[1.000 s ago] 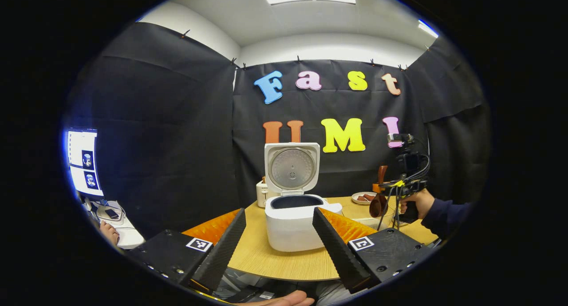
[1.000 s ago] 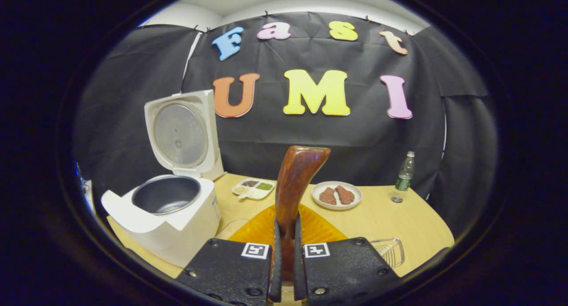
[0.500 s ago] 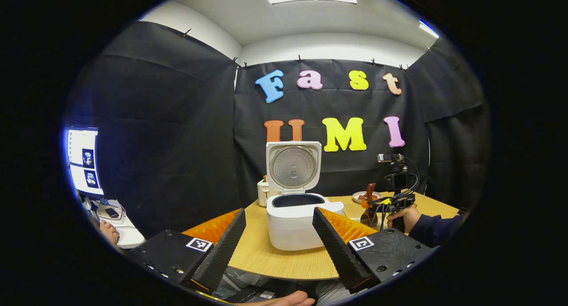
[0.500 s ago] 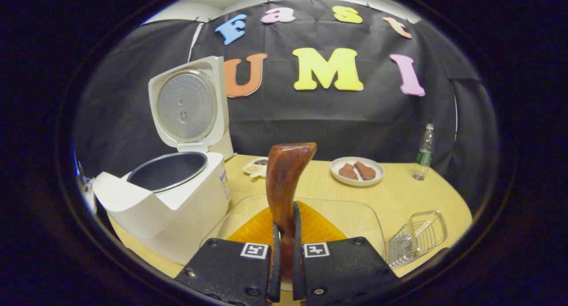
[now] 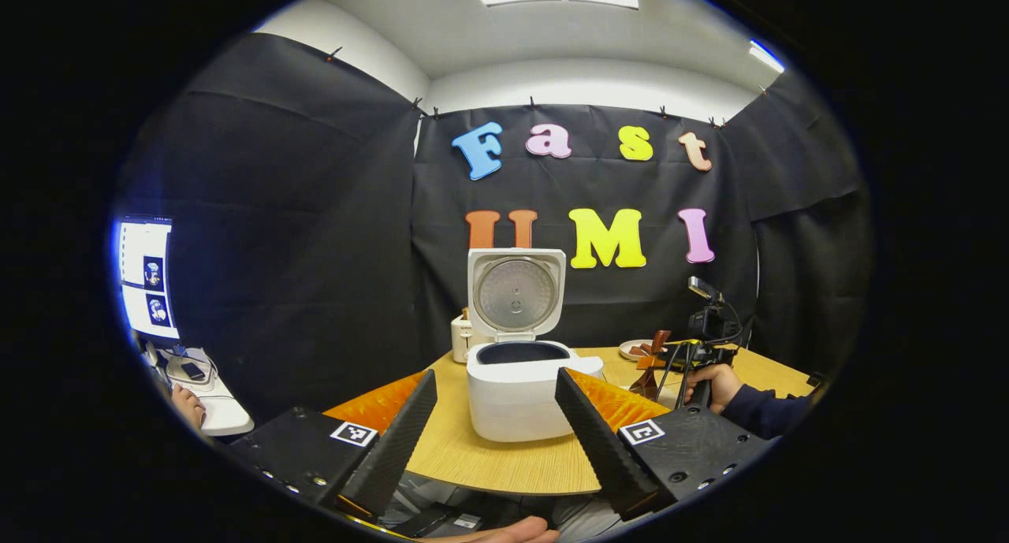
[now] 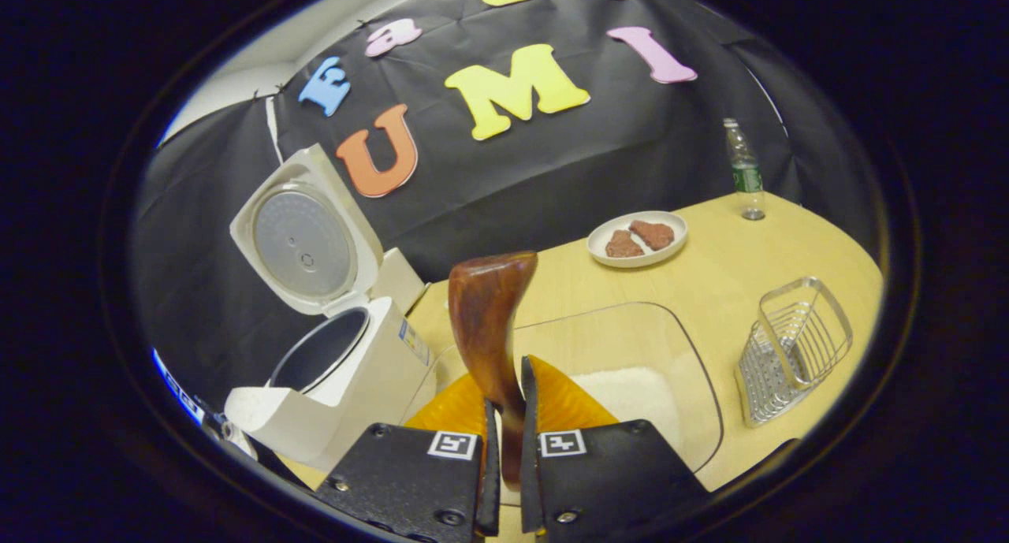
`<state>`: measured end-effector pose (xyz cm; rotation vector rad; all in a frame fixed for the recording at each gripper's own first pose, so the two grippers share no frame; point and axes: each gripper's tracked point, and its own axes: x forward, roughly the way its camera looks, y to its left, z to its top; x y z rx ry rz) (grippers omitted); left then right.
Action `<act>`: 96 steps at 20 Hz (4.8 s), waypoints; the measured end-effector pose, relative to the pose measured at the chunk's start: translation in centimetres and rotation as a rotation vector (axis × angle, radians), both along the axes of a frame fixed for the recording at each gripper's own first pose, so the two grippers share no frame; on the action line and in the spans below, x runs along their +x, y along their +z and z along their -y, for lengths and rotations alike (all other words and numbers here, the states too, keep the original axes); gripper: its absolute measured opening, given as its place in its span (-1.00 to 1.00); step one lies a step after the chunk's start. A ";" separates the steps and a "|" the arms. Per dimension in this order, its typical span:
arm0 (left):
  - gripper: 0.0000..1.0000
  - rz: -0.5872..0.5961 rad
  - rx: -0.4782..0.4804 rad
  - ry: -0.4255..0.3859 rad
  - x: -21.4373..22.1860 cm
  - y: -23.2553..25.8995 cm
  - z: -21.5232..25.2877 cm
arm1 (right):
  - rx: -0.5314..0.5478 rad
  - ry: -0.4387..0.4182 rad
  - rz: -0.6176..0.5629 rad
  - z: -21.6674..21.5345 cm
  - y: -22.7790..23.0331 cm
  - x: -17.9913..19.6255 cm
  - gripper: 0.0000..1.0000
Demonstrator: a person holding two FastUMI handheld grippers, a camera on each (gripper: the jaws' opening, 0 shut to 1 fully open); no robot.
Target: Close the left gripper, press the button to open the rice cooker; take a wooden spoon from the chopstick holder with the right hand, scoop a spoonful of rice and pour it into the rice cooker, then put the wooden spoon back into the chopstick holder.
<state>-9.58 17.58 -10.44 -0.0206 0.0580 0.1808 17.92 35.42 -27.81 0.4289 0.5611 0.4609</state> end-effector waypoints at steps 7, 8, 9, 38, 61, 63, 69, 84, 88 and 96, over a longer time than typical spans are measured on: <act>0.92 -0.009 0.010 0.000 -0.1 -0.2 0.2 | 0.247 -0.045 -0.027 1.2 2.2 0.1 -0.71; 0.92 -0.012 0.011 0.000 -0.1 -0.3 0.3 | 0.284 -0.049 -0.029 1.5 2.8 0.2 -0.71; 0.92 -0.014 0.013 0.000 -0.1 -0.3 0.2 | 0.332 -0.066 -0.033 2.1 3.4 0.2 -0.71; 0.92 0.004 0.030 -0.130 1.3 1.5 3.2 | 1.084 -0.135 -0.183 6.6 16.2 4.3 -0.81; 0.89 -0.052 -0.047 -0.062 3.7 -0.6 -2.5 | 0.274 0.224 0.207 -16.9 20.3 7.3 -0.80; 0.89 -0.054 -0.051 -0.064 3.8 -0.7 -2.4 | 0.198 0.225 0.254 -17.7 20.0 7.6 -0.80; 0.89 -0.052 -0.046 -0.060 3.7 -0.8 -2.6 | 0.055 0.267 0.334 -19.9 18.4 7.0 -0.80; 0.87 -0.069 -0.063 -0.045 2.7 -1.3 -2.9 | -0.244 0.390 0.623 -21.4 19.1 2.9 -0.80; 0.86 -0.064 -0.051 -0.035 2.3 -1.0 -2.5 | -0.356 0.431 0.799 -21.3 20.8 1.1 -0.80; 0.86 -0.055 -0.029 -0.050 1.6 -0.3 -1.1 | -0.353 0.442 0.845 -19.5 21.4 -0.7 -0.76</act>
